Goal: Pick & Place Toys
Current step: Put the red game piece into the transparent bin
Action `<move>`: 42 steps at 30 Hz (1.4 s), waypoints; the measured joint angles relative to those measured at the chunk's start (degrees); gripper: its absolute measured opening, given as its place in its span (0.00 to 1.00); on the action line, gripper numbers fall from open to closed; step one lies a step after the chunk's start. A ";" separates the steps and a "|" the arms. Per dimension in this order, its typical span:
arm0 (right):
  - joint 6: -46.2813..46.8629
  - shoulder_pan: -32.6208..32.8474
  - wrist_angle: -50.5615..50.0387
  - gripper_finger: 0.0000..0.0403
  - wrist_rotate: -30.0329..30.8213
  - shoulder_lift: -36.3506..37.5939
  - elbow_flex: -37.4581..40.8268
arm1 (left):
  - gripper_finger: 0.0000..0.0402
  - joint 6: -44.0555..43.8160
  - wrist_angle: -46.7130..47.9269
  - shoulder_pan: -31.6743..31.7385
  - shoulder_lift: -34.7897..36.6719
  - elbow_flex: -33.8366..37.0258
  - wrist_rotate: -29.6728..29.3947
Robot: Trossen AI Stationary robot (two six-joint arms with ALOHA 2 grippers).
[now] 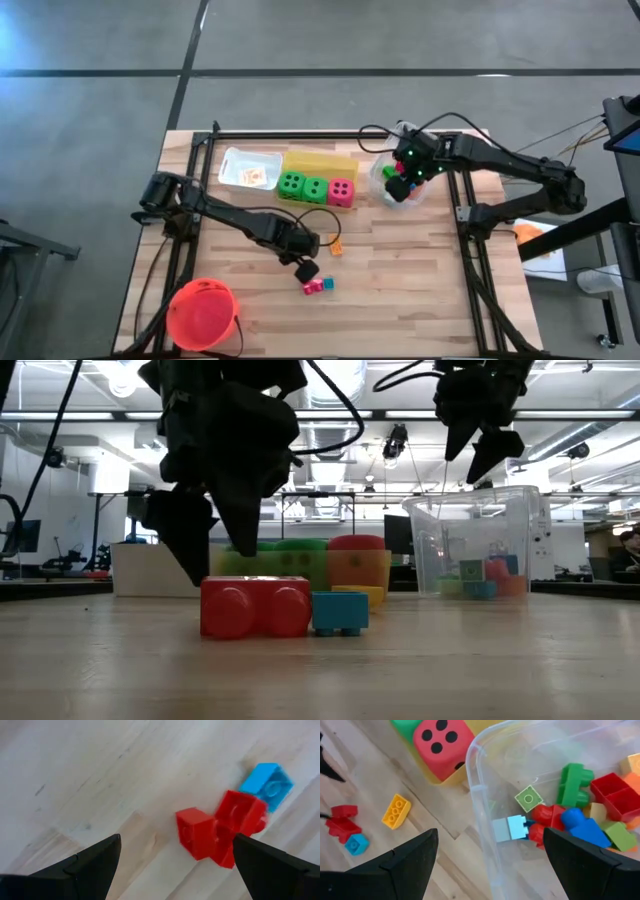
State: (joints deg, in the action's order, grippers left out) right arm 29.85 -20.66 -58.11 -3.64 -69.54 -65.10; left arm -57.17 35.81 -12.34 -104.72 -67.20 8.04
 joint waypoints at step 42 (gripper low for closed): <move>0.23 2.56 -0.15 0.88 1.70 0.15 -0.90 | 0.61 17.38 8.78 0.07 -3.57 0.02 -0.61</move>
State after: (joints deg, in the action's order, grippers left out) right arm 30.08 -18.11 -58.26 -1.94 -69.38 -66.00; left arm -39.80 44.59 -12.27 -108.29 -67.18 7.43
